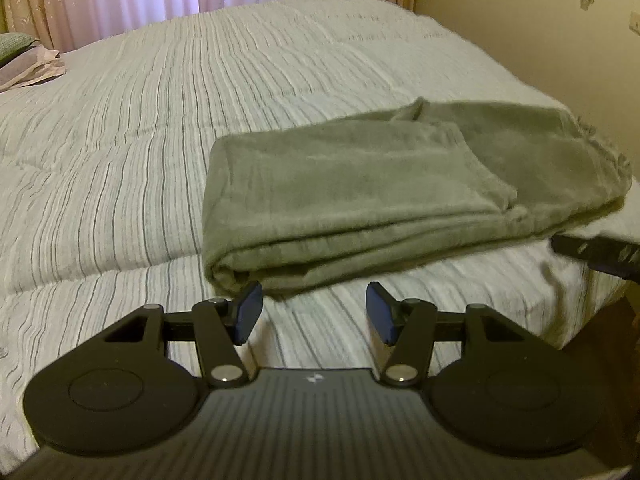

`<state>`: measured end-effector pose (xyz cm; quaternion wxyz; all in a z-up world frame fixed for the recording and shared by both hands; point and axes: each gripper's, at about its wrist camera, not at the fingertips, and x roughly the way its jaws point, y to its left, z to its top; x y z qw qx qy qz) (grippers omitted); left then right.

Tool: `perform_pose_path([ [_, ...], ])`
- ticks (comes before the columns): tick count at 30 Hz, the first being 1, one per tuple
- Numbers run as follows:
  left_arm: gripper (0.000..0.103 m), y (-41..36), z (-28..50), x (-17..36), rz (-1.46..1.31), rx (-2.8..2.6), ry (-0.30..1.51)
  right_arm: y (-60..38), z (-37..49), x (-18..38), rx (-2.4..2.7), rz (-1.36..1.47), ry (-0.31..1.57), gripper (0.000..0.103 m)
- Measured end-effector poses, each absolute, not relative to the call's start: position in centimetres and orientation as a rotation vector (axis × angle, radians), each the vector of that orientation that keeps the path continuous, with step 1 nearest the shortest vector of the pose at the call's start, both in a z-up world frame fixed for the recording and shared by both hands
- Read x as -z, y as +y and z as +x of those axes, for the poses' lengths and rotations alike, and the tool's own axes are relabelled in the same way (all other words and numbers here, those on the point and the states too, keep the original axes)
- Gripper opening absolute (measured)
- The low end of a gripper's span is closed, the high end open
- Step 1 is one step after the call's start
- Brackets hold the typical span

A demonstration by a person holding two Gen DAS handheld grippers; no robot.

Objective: Fold clothes

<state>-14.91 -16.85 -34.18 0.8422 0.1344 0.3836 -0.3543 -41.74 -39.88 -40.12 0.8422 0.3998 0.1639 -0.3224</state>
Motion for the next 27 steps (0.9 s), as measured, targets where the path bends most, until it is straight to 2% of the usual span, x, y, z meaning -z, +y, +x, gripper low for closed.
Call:
perform_pose_path([
  [3, 0.053, -16.6, -14.1, 33.6, 0.22, 0.77, 0.792, -44.6, -45.8, 41.3, 0.726, 1.025, 0.15, 0.089],
  [8, 0.052, -16.4, -12.7, 32.9, 0.131, 0.815, 0.768, -49.9, -50.1, 43.4, 0.777, 1.172, -0.028, 0.088],
  [10, 0.051, -16.5, -12.4, 32.8, 0.12, 0.823, 0.76, -51.4, -51.0, 44.3, 0.769, 1.22, -0.073, 0.08],
  [11, 0.051, -16.6, -12.2, 32.9, 0.115, 0.827, 0.761, -52.0, -51.3, 44.8, 0.757, 1.243, -0.094, 0.073],
  [16, 0.049, -16.9, -11.5, 33.5, 0.093, 0.844, 0.782, -54.2, -50.6, 46.0, 0.716, 1.272, -0.087, 0.07],
  [18, 0.048, -17.0, -11.4, 33.7, 0.096, 0.852, 0.78, -54.8, -50.2, 46.1, 0.718, 1.268, -0.063, 0.054],
  [22, 0.047, -17.2, -10.9, 34.3, 0.099, 0.865, 0.782, -55.3, -50.1, 46.0, 0.692, 1.248, -0.05, 0.05],
  [23, 0.047, -17.2, -10.7, 34.5, 0.097, 0.867, 0.785, -55.2, -50.0, 45.8, 0.678, 1.226, -0.052, 0.041],
  [24, 0.047, -17.3, -10.6, 34.7, 0.094, 0.87, 0.787, -55.1, -50.0, 45.5, 0.665, 1.207, -0.056, 0.038],
  [27, 0.047, -17.5, -10.3, 35.1, 0.096, 0.877, 0.797, -54.8, -49.7, 45.6, 0.654, 1.191, -0.059, 0.037],
])
